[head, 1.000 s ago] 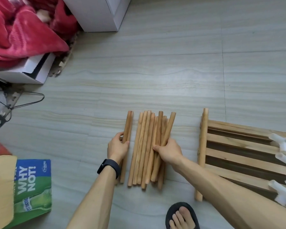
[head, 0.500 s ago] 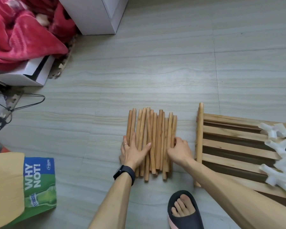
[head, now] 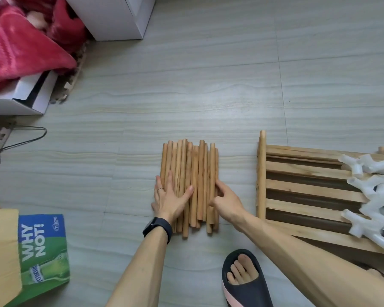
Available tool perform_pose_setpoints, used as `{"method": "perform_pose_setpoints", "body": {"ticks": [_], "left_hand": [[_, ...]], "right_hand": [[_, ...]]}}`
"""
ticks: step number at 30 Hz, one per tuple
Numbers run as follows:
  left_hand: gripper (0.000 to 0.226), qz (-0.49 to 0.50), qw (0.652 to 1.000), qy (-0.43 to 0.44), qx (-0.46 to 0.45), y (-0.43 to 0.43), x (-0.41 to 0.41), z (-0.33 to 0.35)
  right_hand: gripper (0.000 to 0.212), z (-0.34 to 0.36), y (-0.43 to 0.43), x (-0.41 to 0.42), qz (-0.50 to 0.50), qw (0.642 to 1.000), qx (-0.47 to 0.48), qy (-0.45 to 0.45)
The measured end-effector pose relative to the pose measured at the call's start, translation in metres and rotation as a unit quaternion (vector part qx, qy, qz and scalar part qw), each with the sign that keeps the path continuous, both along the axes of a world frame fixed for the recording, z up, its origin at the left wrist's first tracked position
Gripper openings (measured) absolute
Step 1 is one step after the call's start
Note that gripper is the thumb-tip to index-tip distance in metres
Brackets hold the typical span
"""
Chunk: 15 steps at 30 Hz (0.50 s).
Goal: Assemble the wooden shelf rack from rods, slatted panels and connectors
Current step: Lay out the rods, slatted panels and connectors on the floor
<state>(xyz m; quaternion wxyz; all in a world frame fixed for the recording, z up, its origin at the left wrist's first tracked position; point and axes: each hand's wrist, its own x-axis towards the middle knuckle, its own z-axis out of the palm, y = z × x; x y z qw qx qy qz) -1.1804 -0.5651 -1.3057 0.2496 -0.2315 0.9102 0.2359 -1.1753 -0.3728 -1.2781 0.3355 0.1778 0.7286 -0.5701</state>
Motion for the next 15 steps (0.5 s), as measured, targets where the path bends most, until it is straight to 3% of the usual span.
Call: {"method": "perform_pose_setpoints", "body": {"ticks": [6, 15], "left_hand": [[0.1, -0.002, 1.0, 0.004, -0.003, -0.007, -0.013, 0.001], [0.088, -0.051, 0.997, 0.06, 0.019, 0.034, -0.024, 0.031]], "right_hand": [[0.081, -0.007, -0.002, -0.004, 0.042, 0.998, -0.03, -0.017], [0.068, 0.041, 0.043, -0.016, 0.162, 0.983, 0.072, 0.039]]}}
